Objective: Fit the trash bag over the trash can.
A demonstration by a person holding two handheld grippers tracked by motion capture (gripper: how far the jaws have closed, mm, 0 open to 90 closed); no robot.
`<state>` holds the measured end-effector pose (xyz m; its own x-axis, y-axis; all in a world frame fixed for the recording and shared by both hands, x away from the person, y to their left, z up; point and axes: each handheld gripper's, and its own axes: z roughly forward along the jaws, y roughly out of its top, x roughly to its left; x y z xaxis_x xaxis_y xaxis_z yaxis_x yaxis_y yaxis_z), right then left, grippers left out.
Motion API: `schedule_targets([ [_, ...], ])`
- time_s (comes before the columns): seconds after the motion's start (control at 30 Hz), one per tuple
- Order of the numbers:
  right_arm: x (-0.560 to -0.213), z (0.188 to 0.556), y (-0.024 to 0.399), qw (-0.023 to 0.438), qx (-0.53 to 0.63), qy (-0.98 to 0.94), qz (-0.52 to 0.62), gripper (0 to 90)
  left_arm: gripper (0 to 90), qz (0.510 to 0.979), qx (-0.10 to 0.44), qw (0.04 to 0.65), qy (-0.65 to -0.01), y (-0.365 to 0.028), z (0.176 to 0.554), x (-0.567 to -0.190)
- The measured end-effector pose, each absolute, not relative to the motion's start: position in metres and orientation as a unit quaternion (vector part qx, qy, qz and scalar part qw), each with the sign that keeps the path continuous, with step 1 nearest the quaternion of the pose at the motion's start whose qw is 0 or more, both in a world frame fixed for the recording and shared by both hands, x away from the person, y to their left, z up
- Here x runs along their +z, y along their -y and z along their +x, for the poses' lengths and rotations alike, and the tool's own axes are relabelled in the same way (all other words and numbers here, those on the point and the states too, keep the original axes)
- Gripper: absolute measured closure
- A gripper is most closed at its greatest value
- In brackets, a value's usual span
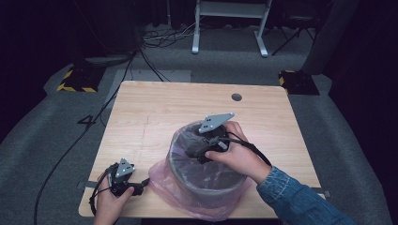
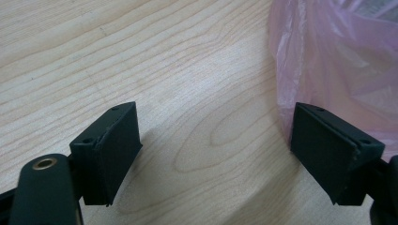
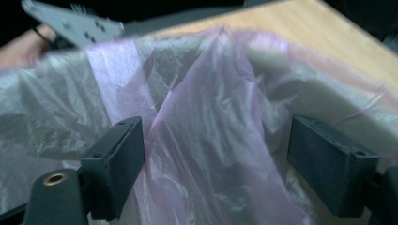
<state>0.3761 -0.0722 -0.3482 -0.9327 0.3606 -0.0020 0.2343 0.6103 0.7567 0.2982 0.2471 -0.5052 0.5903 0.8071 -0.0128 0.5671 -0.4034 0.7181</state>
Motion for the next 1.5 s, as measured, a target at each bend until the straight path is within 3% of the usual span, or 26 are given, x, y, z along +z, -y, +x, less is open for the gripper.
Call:
schedule_targets([
  [0.3, -0.369, 0.384, 0.064, 0.059, 0.35, -0.919, 0.174, 16.4, 16.0, 0.821, 0.171, 0.35, -0.418, -0.247, 0.298, -0.505],
  [0.4, -0.373, 0.386, 0.063, 0.062, 0.328, -0.93, 0.154, 23.3, 16.0, 0.821, 0.171, 0.349, -0.418, -0.247, 0.298, -0.505],
  [0.5, -0.377, 0.386, 0.062, 0.065, 0.308, -0.937, 0.15, 24.5, 16.0, 0.821, 0.171, 0.349, -0.418, -0.247, 0.298, -0.505],
  [0.73, -0.388, 0.387, 0.059, 0.037, 0.275, -0.944, 0.178, 17.9, 15.5, 0.822, 0.172, 0.348, -0.416, -0.246, 0.299, -0.505],
  [1.03, -0.4, 0.383, 0.052, 0.027, 0.247, -0.956, 0.157, 16.5, 15.5, 0.821, 0.172, 0.349, -0.417, -0.246, 0.298, -0.505],
  [1.5, -0.312, 0.367, 0.076, 0.061, 0.401, -0.902, 0.15, 29.9, 15.4, 0.82, 0.171, 0.349, -0.42, -0.246, 0.298, -0.505],
])
